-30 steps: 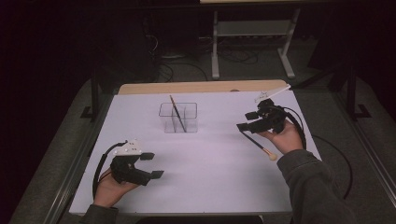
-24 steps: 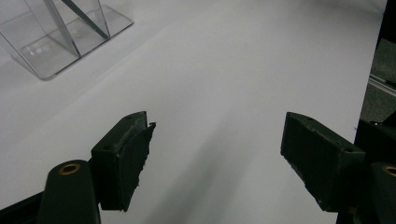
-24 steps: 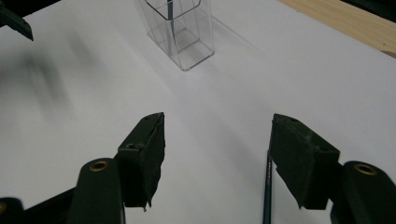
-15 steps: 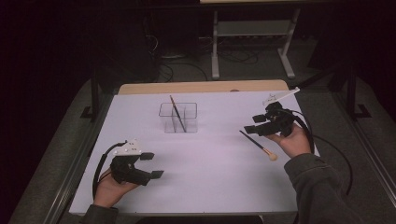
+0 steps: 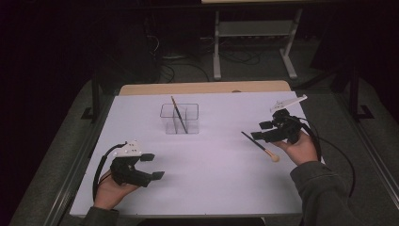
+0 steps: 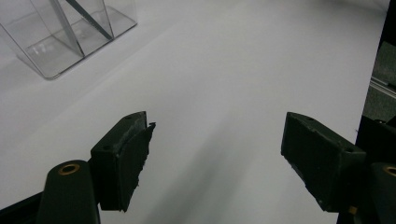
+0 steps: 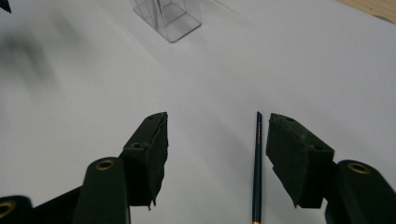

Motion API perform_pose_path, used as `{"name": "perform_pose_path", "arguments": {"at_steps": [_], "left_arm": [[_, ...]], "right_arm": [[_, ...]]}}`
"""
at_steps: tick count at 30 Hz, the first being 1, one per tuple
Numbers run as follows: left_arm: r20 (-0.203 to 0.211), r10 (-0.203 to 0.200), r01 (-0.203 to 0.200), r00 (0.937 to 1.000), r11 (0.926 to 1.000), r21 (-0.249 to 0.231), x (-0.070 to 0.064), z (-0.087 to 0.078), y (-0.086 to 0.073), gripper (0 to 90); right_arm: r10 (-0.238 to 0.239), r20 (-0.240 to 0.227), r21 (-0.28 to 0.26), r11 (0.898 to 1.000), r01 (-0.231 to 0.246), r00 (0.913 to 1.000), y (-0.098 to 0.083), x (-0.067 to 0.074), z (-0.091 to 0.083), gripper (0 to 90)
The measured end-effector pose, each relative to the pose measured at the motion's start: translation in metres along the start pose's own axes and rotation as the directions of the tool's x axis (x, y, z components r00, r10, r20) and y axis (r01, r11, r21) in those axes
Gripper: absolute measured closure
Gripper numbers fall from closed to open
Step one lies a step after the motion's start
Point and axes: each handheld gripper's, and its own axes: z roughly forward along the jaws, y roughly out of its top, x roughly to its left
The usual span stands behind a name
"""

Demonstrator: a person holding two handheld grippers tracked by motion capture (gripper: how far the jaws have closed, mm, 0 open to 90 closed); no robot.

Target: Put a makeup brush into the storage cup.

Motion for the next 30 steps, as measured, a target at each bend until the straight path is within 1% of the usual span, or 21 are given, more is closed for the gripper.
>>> {"name": "perform_pose_path", "arguments": {"at_steps": [2,5,7,8,12,13,14,17,18,25,28,30], "left_arm": [[0.001,-0.006,0.006,1.0000,1.0000,-0.002,-0.001,0.001,0.000,22.9],[0.001,-0.002,0.002,1.0000,1.0000,0.004,0.000,0.002,0.000,22.9],[0.000,0.001,-0.001,1.0000,1.0000,0.007,0.000,0.002,0.000,22.8],[0.000,0.001,-0.001,1.0000,1.0000,0.007,0.000,0.002,0.000,22.8],[-0.001,0.001,-0.001,1.0000,1.0000,0.007,0.000,0.002,0.000,22.8],[-0.001,0.001,-0.001,1.0000,1.0000,0.007,0.000,0.002,0.000,22.8],[-0.001,0.001,-0.001,1.0000,1.0000,0.007,0.000,0.002,0.000,22.8],[-0.003,-0.003,0.003,1.0000,1.0000,0.006,0.000,0.002,0.000,22.8],[-0.005,-0.002,0.002,1.0000,1.0000,0.006,0.000,0.002,0.000,22.8],[-0.004,0.006,-0.006,1.0000,0.9999,0.009,0.000,0.002,0.000,22.8],[-0.004,0.008,-0.008,1.0000,0.9999,0.011,0.001,0.002,0.000,22.8],[-0.004,0.002,-0.002,1.0000,0.9999,0.011,0.001,0.002,0.000,22.8]], "right_arm": [[0.004,0.006,0.005,1.000,-0.004,1.0000,-0.003,0.000,0.000,38.2],[0.021,0.009,0.014,1.000,-0.021,0.9997,-0.010,-0.002,0.000,39.0],[0.019,0.013,0.024,1.000,-0.019,0.9997,-0.014,-0.005,0.000,39.8],[0.031,0.014,0.027,0.999,-0.031,0.9994,-0.016,-0.005,0.000,40.4],[0.039,0.021,0.031,0.999,-0.039,0.9990,-0.022,-0.008,0.001,41.5],[0.041,0.024,0.037,0.998,-0.042,0.9989,-0.023,-0.009,0.001,41.9],[0.031,0.029,0.042,0.999,-0.032,0.9991,-0.025,-0.010,0.002,42.3],[0.045,0.034,0.049,0.998,-0.046,0.9984,-0.028,-0.011,0.002,42.6],[0.037,0.036,0.053,0.998,-0.039,0.9987,-0.029,-0.013,0.003,42.7],[0.066,0.043,0.065,0.996,-0.068,0.9969,-0.037,-0.019,0.005,43.8],[0.062,0.042,0.065,0.996,-0.065,0.9972,-0.040,-0.022,0.006,44.5],[0.069,0.046,0.070,0.995,-0.072,0.9965,-0.041,-0.023,0.006,45.0]]}}
